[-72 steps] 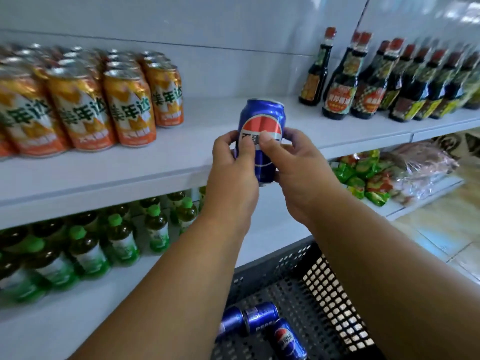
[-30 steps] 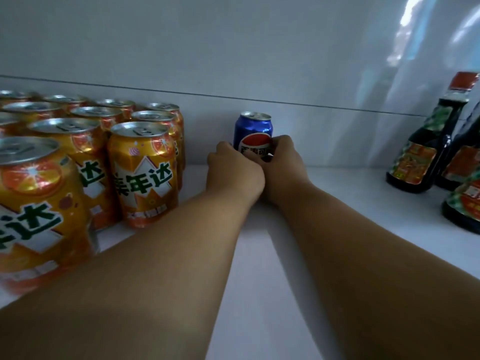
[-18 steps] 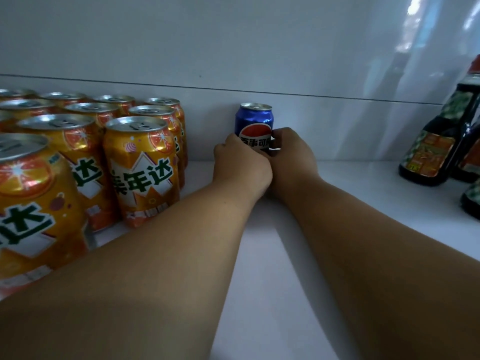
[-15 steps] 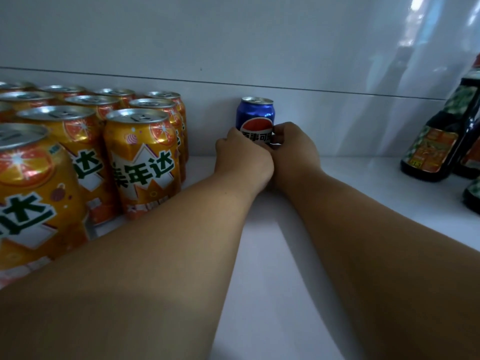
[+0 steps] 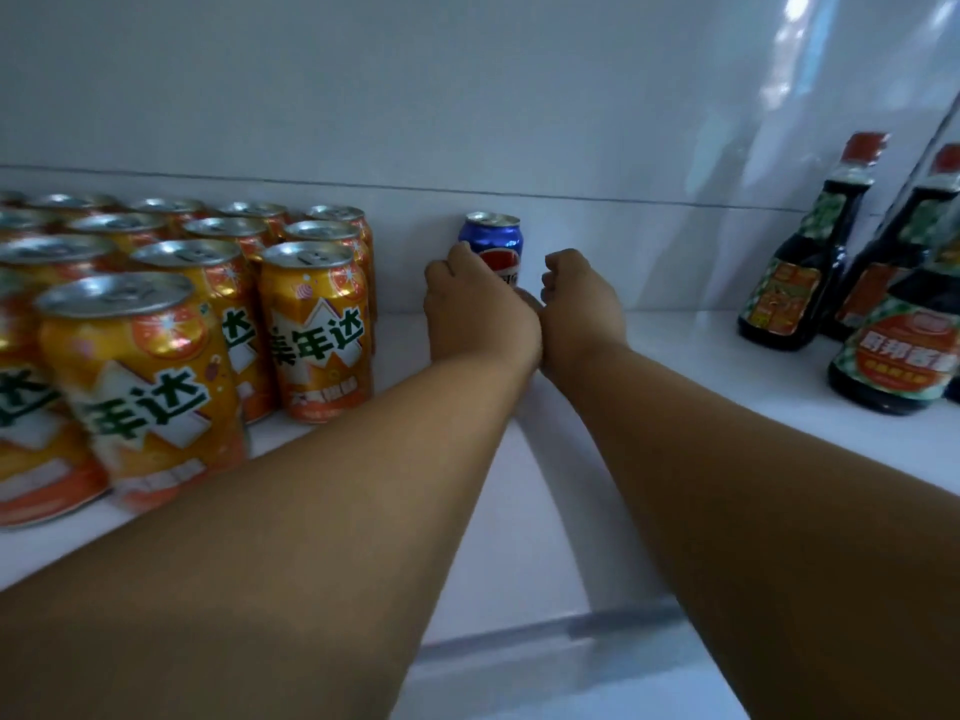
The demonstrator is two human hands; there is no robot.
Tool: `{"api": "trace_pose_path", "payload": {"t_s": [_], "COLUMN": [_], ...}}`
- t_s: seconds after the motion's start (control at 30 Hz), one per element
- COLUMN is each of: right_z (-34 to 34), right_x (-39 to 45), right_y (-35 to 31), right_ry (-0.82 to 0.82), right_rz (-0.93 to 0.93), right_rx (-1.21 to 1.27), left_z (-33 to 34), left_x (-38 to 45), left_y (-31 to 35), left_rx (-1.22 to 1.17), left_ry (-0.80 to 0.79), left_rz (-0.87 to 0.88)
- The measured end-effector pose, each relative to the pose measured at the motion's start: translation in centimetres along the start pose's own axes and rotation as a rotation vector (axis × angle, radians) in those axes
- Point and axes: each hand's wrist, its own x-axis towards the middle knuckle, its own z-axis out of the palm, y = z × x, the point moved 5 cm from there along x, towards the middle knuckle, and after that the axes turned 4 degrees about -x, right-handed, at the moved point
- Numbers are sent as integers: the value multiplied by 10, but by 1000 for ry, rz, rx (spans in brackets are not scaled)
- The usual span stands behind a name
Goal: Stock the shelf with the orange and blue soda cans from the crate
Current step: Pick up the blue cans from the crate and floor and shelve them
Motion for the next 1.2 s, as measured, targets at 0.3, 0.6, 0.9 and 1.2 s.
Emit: {"api": "trace_pose_path", "payload": {"t_s": [0.3,0.6,0.9,1.2], "right_z": [-121,-151,-120,-55], "right_x": [-168,-391,-487,-497], "right_y": [-50,-8,73,166], "right_ry": [275,293,150,-118], "right_rz": [-74,65,295,477], "right_rx": [226,375,261,-7], "left_z": [-100,-152,-125,-53], "left_x": [-133,-343,-432,-445], "left_y": [71,22,-53,-153], "left_rx": [-113,-250,-160,94], "left_ry": [-6,-130,-387,-642], "left_rz": [434,481,396,157]}}
